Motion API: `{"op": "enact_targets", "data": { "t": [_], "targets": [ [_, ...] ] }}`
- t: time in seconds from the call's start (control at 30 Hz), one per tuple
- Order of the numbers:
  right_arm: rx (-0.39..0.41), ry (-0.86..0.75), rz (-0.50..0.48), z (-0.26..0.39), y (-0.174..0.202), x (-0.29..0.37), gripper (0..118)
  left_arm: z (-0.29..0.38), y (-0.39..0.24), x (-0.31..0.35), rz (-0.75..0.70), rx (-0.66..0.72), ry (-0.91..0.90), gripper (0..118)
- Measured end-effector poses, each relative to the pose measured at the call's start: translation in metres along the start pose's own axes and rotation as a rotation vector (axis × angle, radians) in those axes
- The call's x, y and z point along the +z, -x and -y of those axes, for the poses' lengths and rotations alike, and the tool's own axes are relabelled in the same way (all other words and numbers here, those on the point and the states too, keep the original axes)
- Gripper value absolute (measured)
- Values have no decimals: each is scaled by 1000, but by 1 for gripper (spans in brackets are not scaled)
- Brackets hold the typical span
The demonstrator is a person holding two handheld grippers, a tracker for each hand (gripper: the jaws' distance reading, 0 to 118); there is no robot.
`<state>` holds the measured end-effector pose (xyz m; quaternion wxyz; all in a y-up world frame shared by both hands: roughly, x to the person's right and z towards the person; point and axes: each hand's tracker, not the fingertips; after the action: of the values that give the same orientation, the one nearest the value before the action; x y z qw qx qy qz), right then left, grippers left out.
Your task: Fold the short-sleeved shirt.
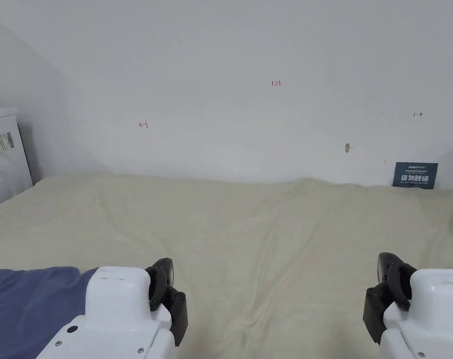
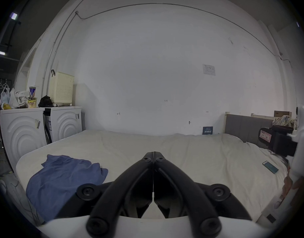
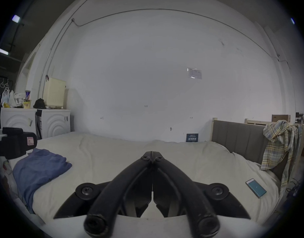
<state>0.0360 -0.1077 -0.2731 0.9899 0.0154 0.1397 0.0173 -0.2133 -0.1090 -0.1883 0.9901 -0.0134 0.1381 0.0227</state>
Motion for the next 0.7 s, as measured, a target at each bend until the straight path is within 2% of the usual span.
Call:
{"op": "enact_targets", "data": {
  "t": [0.13,0.43,0.5,0.7],
  "targets": [
    [-27,16,-18,0,-3,-1,0,-1,0,0,10,10,1,0],
    [-30,17,-43,-2,5,-4,0,-2,6,3,-13,-19,14,0],
    [-16,12,-70,-4,16,-8,0,-3,15,9,-42,-29,7,0],
    [-44,10,-262,-9,67,-18,0,-9,63,37,-222,-40,4,0]
  ]
}}
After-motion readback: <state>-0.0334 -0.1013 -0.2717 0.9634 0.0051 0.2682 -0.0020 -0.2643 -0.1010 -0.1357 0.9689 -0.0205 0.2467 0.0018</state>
